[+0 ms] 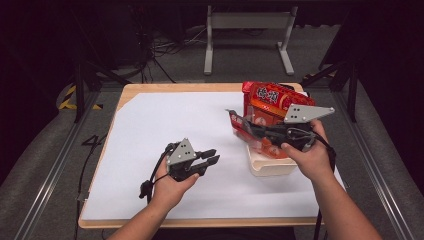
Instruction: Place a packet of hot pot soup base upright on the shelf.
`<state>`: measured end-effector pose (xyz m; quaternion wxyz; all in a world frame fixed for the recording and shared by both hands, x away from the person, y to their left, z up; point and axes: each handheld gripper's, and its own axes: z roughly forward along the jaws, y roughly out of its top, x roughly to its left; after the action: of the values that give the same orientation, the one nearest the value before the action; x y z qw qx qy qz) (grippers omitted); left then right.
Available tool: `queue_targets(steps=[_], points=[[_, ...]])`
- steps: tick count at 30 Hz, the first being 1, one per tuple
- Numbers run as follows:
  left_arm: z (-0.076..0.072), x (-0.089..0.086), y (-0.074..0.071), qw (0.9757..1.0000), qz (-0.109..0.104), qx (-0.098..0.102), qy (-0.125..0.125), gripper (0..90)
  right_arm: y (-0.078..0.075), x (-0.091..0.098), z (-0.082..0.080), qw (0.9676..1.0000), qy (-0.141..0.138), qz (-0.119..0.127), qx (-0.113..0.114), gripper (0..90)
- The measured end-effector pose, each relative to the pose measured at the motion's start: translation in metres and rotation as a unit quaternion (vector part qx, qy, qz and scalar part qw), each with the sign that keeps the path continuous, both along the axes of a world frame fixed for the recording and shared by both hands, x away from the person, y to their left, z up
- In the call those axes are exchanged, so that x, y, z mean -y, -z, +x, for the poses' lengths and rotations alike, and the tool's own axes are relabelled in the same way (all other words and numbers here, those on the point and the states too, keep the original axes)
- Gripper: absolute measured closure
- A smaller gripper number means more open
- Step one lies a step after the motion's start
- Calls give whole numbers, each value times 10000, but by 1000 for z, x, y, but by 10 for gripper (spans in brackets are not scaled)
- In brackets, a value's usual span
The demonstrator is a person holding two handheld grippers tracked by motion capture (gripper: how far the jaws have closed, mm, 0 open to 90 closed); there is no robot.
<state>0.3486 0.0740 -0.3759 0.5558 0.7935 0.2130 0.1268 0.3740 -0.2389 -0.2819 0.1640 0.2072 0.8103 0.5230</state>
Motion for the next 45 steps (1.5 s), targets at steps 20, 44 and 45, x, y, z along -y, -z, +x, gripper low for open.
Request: queue_targets(steps=[20, 44, 45], points=[[31, 26, -34, 9979, -488, 297, -316, 306, -13, 20, -5, 9978, -586, -187, 229, 900], [41, 46, -55, 9971, -596, 444, 172, 837, -9, 27, -5, 9963, -550, -501, 426, 896], [39, 47, -56, 9971, -551, 497, 177, 852, -8, 27, -5, 9965, -495, -504, 441, 896]])
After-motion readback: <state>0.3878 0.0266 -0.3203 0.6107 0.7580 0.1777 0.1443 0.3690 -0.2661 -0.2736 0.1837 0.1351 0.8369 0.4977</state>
